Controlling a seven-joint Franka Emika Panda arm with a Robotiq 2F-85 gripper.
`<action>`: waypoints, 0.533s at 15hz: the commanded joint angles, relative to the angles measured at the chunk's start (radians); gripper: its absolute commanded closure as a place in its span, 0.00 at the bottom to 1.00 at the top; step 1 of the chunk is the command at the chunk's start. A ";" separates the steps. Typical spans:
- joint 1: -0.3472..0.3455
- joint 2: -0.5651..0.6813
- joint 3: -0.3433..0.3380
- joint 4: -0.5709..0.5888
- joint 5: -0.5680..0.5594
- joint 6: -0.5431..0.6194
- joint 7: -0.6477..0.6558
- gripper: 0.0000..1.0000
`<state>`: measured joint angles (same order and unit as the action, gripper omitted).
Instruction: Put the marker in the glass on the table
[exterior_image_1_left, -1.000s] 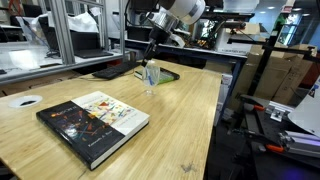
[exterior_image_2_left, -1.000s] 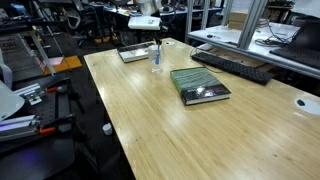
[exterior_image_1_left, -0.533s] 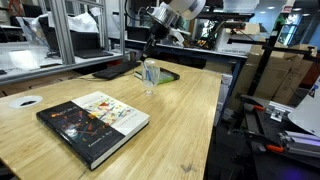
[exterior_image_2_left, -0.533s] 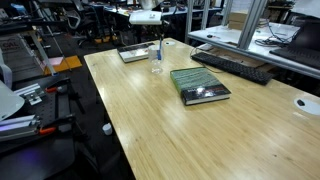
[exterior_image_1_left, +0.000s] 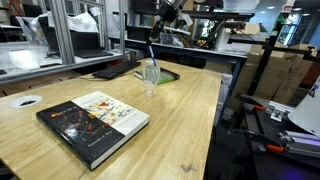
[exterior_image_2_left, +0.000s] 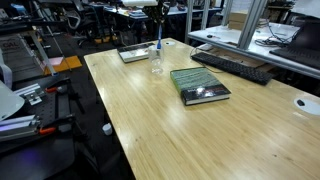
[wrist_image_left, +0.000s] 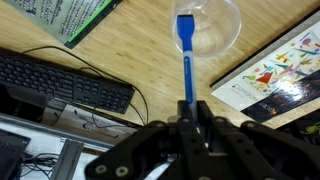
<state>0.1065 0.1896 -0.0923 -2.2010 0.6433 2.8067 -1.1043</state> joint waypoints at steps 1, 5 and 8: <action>0.016 -0.127 -0.056 -0.068 -0.150 -0.071 0.144 0.97; -0.083 -0.197 -0.016 -0.080 -0.371 -0.182 0.378 0.97; -0.106 -0.157 -0.013 -0.082 -0.393 -0.263 0.450 0.97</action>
<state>0.0374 0.0050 -0.1332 -2.2818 0.2748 2.5946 -0.7217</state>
